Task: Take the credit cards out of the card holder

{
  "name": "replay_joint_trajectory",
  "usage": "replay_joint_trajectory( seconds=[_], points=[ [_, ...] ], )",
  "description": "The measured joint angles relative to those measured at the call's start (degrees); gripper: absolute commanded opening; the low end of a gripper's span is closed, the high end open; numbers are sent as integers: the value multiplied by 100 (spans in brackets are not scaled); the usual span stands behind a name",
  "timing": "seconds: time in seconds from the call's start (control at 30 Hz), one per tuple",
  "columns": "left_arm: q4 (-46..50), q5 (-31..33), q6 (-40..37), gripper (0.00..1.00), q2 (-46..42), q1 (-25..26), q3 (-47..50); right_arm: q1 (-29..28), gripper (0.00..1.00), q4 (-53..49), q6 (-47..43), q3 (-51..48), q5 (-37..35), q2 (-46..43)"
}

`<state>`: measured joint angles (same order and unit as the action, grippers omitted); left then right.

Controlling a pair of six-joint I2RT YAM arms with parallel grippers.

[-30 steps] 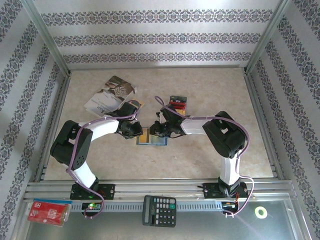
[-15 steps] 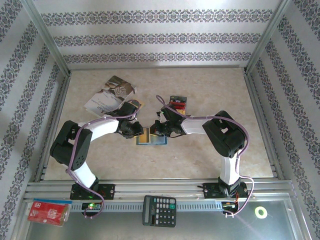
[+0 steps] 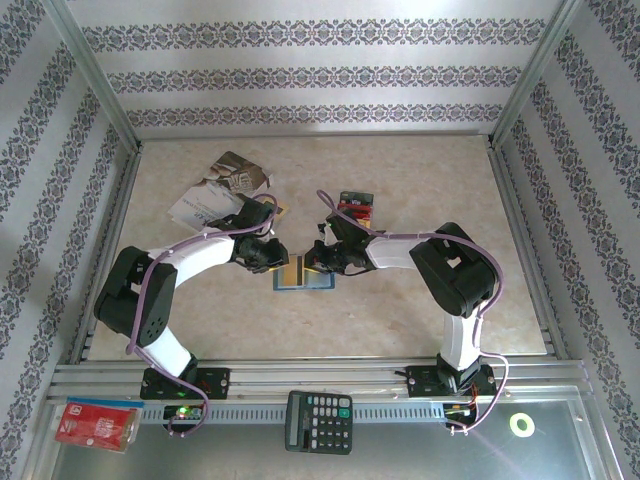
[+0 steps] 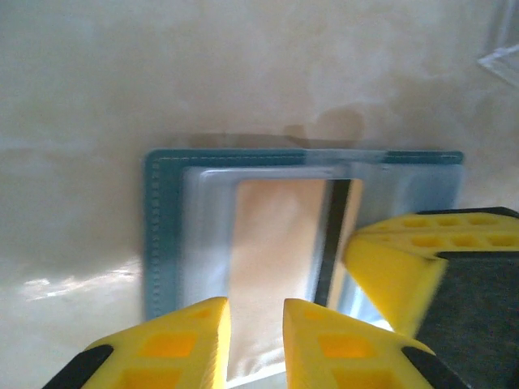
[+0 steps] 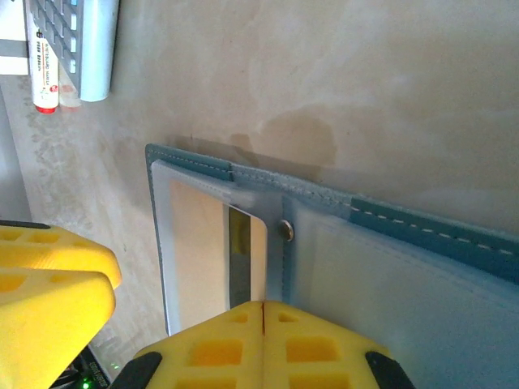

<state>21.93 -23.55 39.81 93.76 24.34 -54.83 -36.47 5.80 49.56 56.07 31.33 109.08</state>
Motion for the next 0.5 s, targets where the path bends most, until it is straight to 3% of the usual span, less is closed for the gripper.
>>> replay_joint_trajectory(
  seconds=[0.5],
  points=[
    [-188,-13,116,23,367,0,116,-2,18,13,2,0,31,4]
  ],
)
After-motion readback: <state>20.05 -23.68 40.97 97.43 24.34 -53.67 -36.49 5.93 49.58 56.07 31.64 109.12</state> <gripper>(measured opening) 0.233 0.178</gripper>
